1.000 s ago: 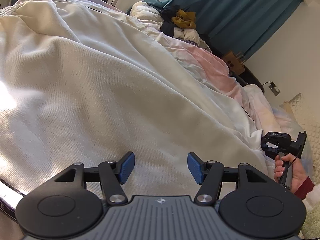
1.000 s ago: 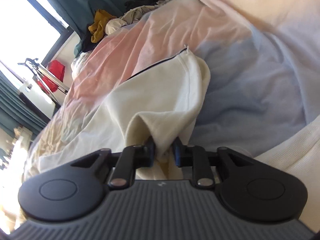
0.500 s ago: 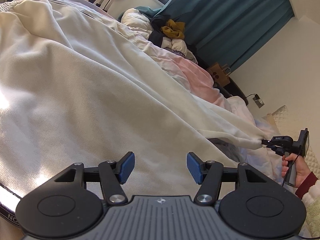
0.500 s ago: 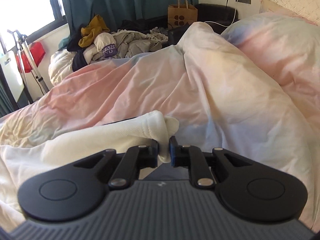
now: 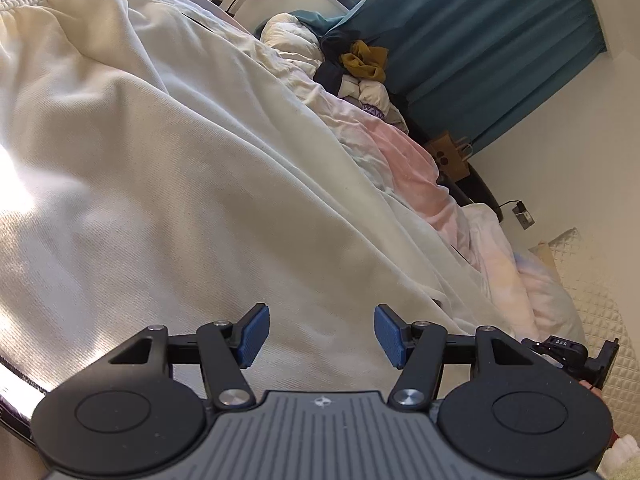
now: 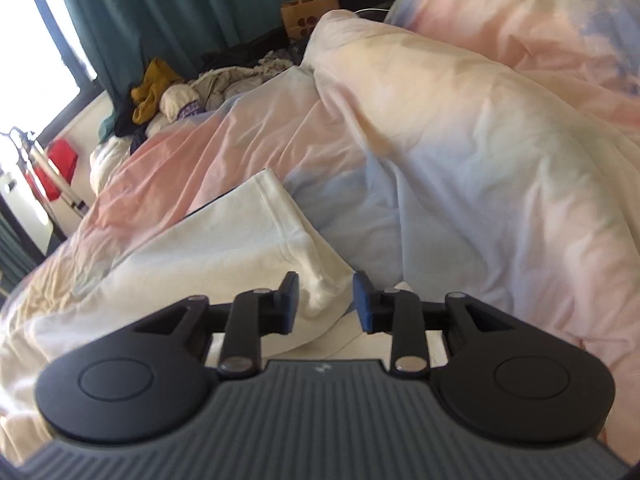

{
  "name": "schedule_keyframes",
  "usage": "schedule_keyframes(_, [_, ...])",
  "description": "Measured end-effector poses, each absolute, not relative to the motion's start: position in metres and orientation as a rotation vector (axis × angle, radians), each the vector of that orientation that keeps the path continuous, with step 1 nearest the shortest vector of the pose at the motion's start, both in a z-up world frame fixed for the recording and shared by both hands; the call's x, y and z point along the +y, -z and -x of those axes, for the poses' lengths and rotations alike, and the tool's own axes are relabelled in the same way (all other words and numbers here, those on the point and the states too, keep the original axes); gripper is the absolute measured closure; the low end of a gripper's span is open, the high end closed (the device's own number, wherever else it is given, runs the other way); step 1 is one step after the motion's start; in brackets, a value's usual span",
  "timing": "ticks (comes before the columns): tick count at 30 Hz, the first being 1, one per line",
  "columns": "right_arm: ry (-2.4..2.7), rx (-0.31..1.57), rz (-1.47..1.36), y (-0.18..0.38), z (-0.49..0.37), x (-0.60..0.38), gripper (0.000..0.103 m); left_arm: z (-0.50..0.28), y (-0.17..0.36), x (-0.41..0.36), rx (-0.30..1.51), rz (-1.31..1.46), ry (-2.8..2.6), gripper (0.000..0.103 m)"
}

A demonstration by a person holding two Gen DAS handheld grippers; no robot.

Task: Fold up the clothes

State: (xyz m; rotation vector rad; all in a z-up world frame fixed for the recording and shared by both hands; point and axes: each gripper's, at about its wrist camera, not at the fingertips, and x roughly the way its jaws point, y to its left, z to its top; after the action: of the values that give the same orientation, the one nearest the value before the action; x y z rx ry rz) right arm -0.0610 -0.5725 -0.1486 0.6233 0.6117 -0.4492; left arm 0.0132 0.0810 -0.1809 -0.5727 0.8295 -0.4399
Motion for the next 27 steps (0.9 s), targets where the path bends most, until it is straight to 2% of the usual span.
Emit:
schedule_keyframes(2, [0.418,0.588,-0.741,0.15,0.065,-0.569,0.047,-0.011,0.18,0.082,0.829,0.576,0.436,0.043])
schedule_keyframes(3, [0.397,0.579,-0.797,0.152,0.066,-0.567,0.037,-0.01,0.18,0.083,0.829,0.579,0.436,0.043])
schedule_keyframes(11, [0.376,0.665,-1.053,0.204,0.016,-0.548,0.035,-0.007,0.18,0.087,0.823,0.577,0.429,0.043])
schedule_keyframes(13, [0.417,0.682,-1.019,0.217,0.0,-0.547,0.043,-0.009,0.18,0.086,0.809,0.558,0.421,0.043])
schedule_keyframes(15, [0.486,0.684,-0.944,0.221,-0.013,-0.548,0.07,-0.013,0.181,0.085,0.798,0.54,0.416,0.043])
schedule_keyframes(16, [0.491,0.674,-0.959,0.222,-0.015,-0.55,0.08,-0.014,0.182,0.085,0.797,0.54,0.41,0.043])
schedule_keyframes(18, [0.495,0.649,-0.944,0.216,-0.021,-0.552,0.091,-0.017,0.185,0.088,0.801,0.555,0.398,0.043])
schedule_keyframes(19, [0.488,0.63,-0.886,0.206,-0.022,-0.55,0.094,-0.018,0.186,0.09,0.806,0.563,0.395,0.043])
schedule_keyframes(24, [0.412,0.457,-0.729,0.155,-0.014,-0.558,0.095,-0.019,0.186,0.096,0.807,0.572,0.377,0.043])
schedule_keyframes(27, [0.427,0.507,-0.716,0.169,-0.005,-0.563,0.095,-0.018,0.184,0.098,0.8,0.57,0.374,0.043])
